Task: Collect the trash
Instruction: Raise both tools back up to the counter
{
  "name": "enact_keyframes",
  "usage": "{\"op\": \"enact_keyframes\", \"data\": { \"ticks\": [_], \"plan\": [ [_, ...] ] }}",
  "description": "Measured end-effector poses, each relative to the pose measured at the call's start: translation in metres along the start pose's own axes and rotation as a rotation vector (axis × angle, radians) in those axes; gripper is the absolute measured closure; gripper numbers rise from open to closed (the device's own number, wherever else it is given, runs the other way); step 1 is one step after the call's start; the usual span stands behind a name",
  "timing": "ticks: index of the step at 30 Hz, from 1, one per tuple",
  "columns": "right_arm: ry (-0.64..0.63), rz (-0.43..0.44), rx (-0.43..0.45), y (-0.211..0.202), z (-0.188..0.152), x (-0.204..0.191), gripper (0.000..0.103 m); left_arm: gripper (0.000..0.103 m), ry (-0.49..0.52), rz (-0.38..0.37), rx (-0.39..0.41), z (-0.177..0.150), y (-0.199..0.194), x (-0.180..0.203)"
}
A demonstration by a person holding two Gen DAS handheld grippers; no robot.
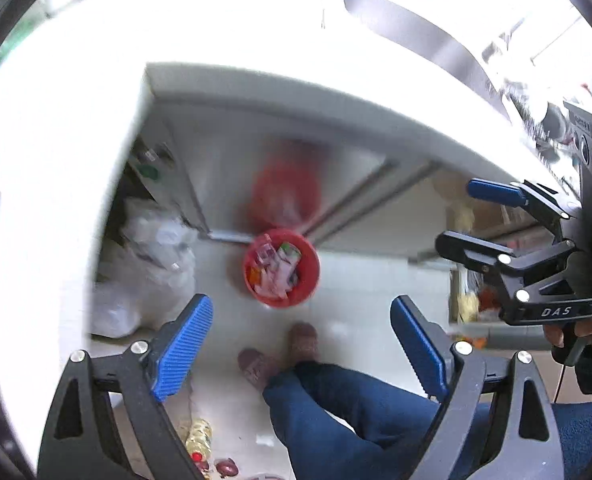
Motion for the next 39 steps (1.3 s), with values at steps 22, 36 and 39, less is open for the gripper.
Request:
{"op": "enact_keyframes", "data": {
  "ticks": [22, 36, 39],
  "plan": [
    [-0.028, -0.079, 0.164, -0.094, 0.100, 0.046, 0.004, 0.014, -0.034, 0.079, 0.292, 0.124, -0.115, 0.038],
    [0.144, -0.088, 0.079, -0.048, 0.199, 0.096, 0.004, 0.014, 0.107, 0.089, 0.184, 0.262, -0.081, 0.017],
    [0.195, -0.088, 0.058, -0.033, 0.223, 0.108, 0.004, 0.014, 0.141, 0.118, 0.141, 0.290, -0.067, 0.006]
  ]
}}
Point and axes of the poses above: each gripper's, at about its wrist camera, not at the fingertips, and y roughly the way its jaws point, x to its right, z to its top, the point moved 7 cm from there along y, roughly the way its jaws point, and after that the axes turned 14 degrees about -y, right-handed, at the moved point
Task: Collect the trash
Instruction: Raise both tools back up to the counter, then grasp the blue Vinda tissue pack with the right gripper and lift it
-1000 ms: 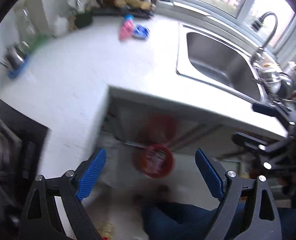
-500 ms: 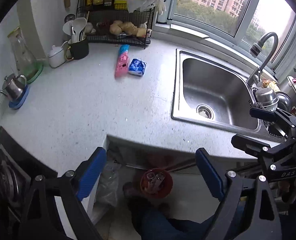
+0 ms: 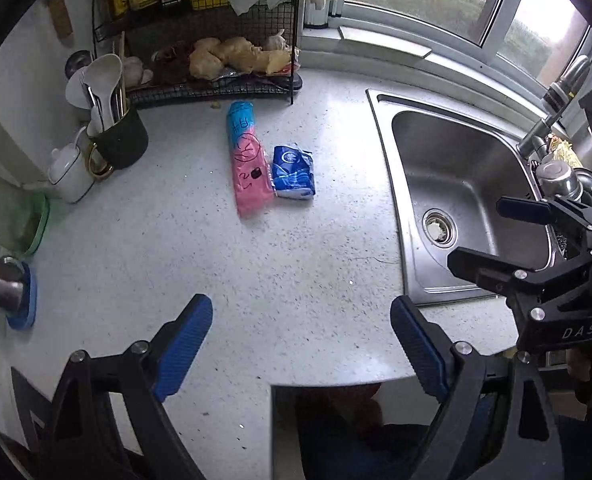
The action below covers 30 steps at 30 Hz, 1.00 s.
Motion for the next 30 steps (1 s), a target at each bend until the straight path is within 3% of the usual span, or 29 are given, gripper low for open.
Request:
{"op": "enact_keyframes", "data": {
  "ticks": [4, 11, 17, 19, 30],
  "plan": [
    [0.065, -0.004, -0.041, 0.023, 0.021, 0.008, 0.004, 0.014, 0.028, 0.043, -0.050, 0.029, 0.030, -0.022],
    [0.112, -0.023, -0.126, 0.066, 0.052, 0.014, 0.004, 0.014, 0.012, -0.041, -0.137, 0.065, 0.077, -0.048],
    [0.123, -0.032, -0.211, 0.107, 0.071, 0.018, 0.015, 0.014, 0.018, -0.083, -0.207, 0.085, 0.114, -0.065],
    [0.128, -0.028, -0.231, 0.120, 0.079, 0.019, 0.024, 0.014, 0.007, -0.091, -0.221, 0.093, 0.125, -0.072],
    [0.139, -0.007, -0.323, 0.172, 0.100, 0.023, 0.032, 0.014, -0.015, -0.086, -0.279, 0.111, 0.161, -0.091]
  ]
}}
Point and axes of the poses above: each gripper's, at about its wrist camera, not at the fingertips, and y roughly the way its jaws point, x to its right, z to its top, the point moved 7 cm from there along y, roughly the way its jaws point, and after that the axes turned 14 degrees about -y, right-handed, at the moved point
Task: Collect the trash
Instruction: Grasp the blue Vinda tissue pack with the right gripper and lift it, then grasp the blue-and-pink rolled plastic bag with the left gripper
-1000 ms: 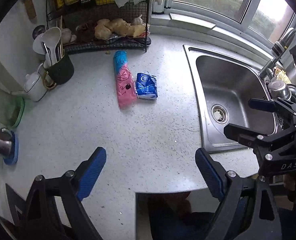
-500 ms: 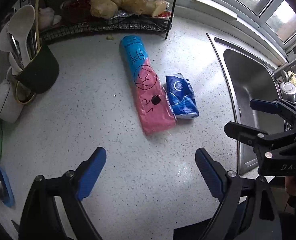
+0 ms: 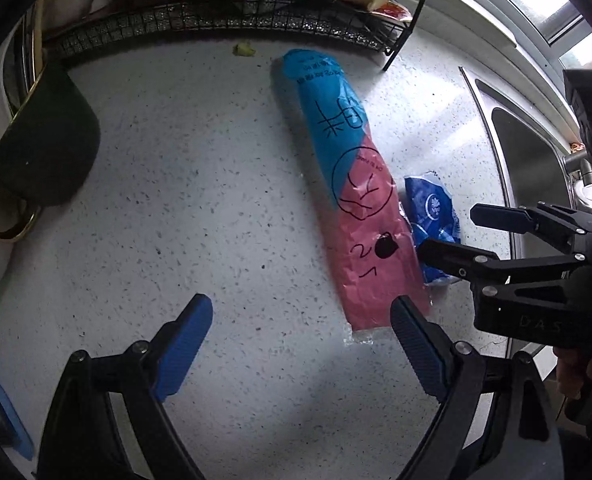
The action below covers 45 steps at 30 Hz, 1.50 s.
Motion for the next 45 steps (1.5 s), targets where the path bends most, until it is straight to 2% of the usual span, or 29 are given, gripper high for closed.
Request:
{"op": "enact_keyframes", "data": {
  "ticks": [5, 8, 10, 12, 16, 23, 30, 33, 39, 43, 45],
  "plan": [
    [-0.005, 0.023, -0.016, 0.006, 0.004, -0.001, 0.033, 0.014, 0.009, -0.016, -0.014, 0.002, 0.006, -0.001],
    [-0.019, 0.035, -0.026, 0.010, 0.009, -0.008, 0.044, 0.014, 0.014, -0.041, -0.022, 0.006, 0.009, 0.000],
    [-0.034, 0.021, -0.019, 0.009, 0.010, -0.009, 0.070, 0.014, 0.017, -0.033, -0.020, 0.007, 0.008, -0.002],
    [-0.043, 0.022, -0.018, 0.008, 0.010, -0.008, 0.085, 0.014, 0.027, -0.016, -0.021, 0.007, 0.008, -0.006],
    [-0.047, 0.047, 0.000, 0.004, 0.001, -0.003, 0.087, 0.014, 0.058, -0.014, -0.019, 0.007, 0.007, -0.003],
    [-0.008, 0.039, 0.020, -0.010, -0.026, 0.014, 0.088, 0.014, 0.140, -0.033, -0.021, 0.016, 0.017, 0.029],
    [0.039, 0.027, 0.101, -0.038, -0.040, 0.048, 0.088, 0.014, 0.211, 0.033, -0.009, 0.036, 0.028, 0.039],
    [0.021, -0.003, 0.103, -0.042, -0.040, 0.054, 0.088, 0.014, 0.200, 0.000, -0.009, 0.049, 0.027, 0.040],
    [0.021, -0.003, 0.090, -0.033, -0.032, 0.052, 0.088, 0.014, 0.226, 0.017, 0.003, 0.077, 0.032, 0.047],
    [0.022, -0.006, 0.077, -0.030, -0.028, 0.050, 0.088, 0.014, 0.241, 0.002, -0.015, 0.092, 0.042, 0.058],
    [0.026, -0.003, 0.068, -0.029, -0.030, 0.052, 0.088, 0.021, 0.266, 0.010, -0.017, 0.095, 0.045, 0.061]
  ]
}}
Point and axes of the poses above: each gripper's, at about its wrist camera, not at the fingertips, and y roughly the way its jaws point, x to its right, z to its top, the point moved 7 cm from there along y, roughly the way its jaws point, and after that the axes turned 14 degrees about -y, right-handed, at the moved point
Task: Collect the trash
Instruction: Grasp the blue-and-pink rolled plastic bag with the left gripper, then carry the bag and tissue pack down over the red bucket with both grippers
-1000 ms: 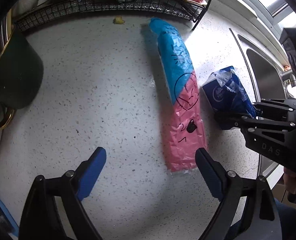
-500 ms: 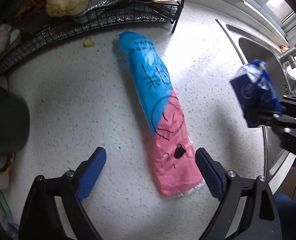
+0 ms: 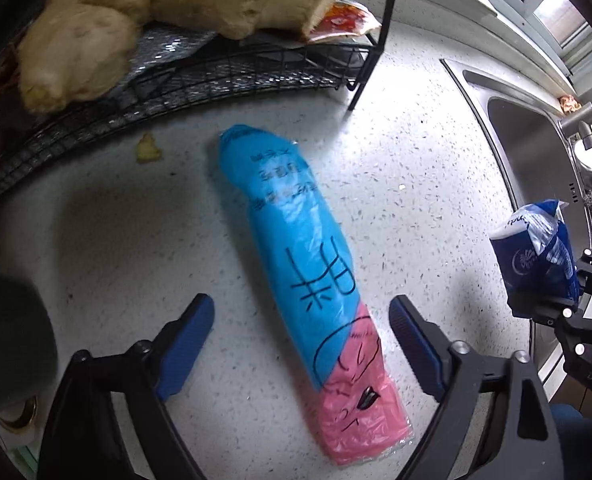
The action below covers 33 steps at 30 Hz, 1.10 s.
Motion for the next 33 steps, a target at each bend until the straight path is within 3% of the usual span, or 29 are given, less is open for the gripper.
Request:
{"op": "enact_keyframes", "data": {
  "ticks": [2, 6, 15, 29, 33],
  "plan": [
    [0.002, -0.002, -0.005, 0.000, 0.000, 0.001, 0.088, 0.031, 0.031, 0.014, 0.013, 0.004, 0.001, 0.006],
    [0.020, 0.008, -0.012, -0.003, 0.000, 0.001, 0.088, 0.070, 0.060, -0.010, 0.005, 0.013, 0.001, 0.016],
    [0.011, 0.012, -0.018, -0.004, 0.000, 0.003, 0.088, 0.080, 0.118, -0.050, -0.039, -0.005, 0.003, 0.038],
    [-0.037, 0.022, -0.013, -0.008, -0.022, -0.007, 0.088, 0.082, 0.170, -0.066, -0.065, -0.066, -0.015, 0.072],
    [-0.040, 0.027, 0.002, -0.016, -0.032, -0.006, 0.088, 0.082, 0.142, -0.056, -0.051, -0.067, -0.018, 0.084]
  ]
}}
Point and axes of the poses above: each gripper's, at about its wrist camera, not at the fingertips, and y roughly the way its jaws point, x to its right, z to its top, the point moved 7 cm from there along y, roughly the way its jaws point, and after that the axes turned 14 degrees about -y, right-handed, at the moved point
